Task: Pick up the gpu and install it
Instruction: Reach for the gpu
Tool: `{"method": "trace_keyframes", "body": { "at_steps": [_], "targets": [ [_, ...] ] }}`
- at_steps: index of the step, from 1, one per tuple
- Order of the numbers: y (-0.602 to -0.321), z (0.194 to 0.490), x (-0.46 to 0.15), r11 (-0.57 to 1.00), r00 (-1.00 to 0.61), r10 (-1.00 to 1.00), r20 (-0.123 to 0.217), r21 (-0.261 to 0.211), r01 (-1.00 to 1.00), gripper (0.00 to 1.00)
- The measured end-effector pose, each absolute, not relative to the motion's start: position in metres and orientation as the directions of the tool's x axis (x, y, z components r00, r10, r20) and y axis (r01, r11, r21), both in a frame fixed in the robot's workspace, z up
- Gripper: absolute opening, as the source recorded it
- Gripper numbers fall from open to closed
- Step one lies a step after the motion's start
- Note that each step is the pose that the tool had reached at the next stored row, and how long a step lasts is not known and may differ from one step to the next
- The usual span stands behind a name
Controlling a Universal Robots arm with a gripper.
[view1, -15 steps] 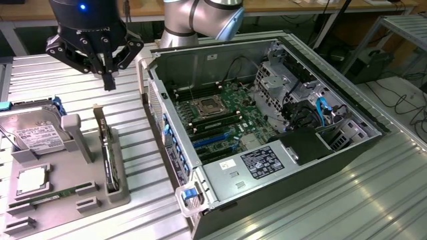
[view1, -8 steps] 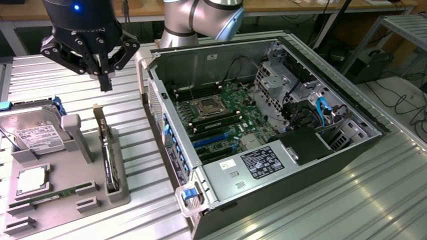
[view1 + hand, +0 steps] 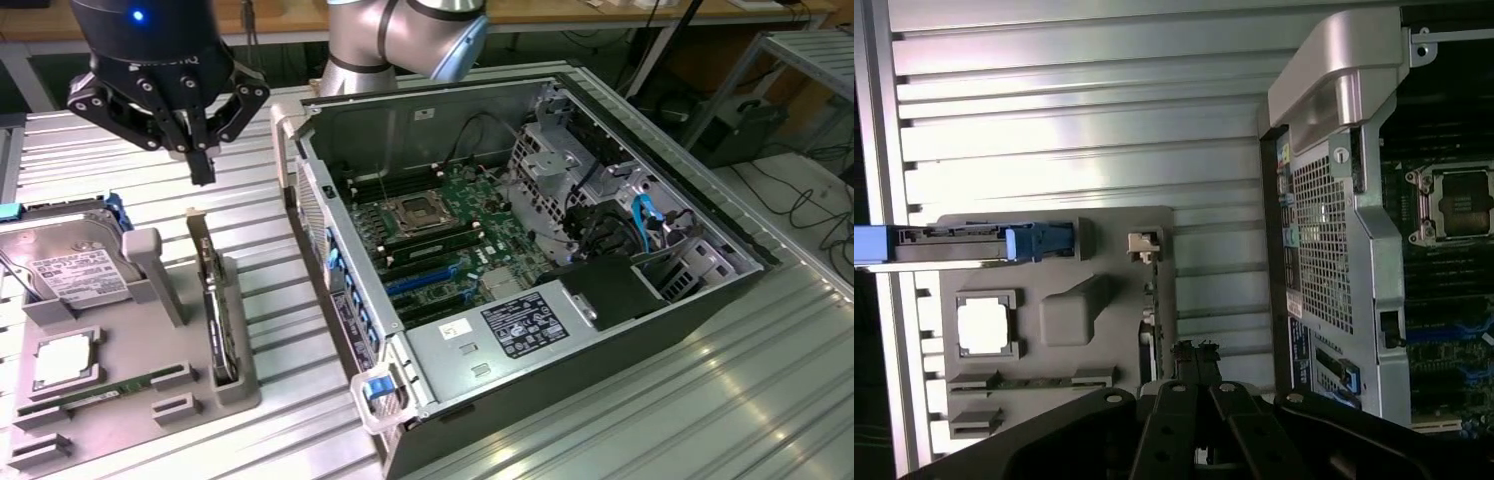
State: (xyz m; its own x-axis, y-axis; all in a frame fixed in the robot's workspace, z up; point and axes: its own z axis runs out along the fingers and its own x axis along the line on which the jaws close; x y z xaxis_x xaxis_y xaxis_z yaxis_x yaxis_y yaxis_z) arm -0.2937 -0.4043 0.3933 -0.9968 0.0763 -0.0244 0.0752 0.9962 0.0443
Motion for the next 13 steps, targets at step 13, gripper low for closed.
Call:
{"method": "trace_keyframes", "body": {
  "at_steps": [13],
  "targets": [
    [-0.405, 0.393, -0.307, 0.996, -0.997, 0.076, -0.024, 0.044, 0.075, 0.11]
  ]
}}
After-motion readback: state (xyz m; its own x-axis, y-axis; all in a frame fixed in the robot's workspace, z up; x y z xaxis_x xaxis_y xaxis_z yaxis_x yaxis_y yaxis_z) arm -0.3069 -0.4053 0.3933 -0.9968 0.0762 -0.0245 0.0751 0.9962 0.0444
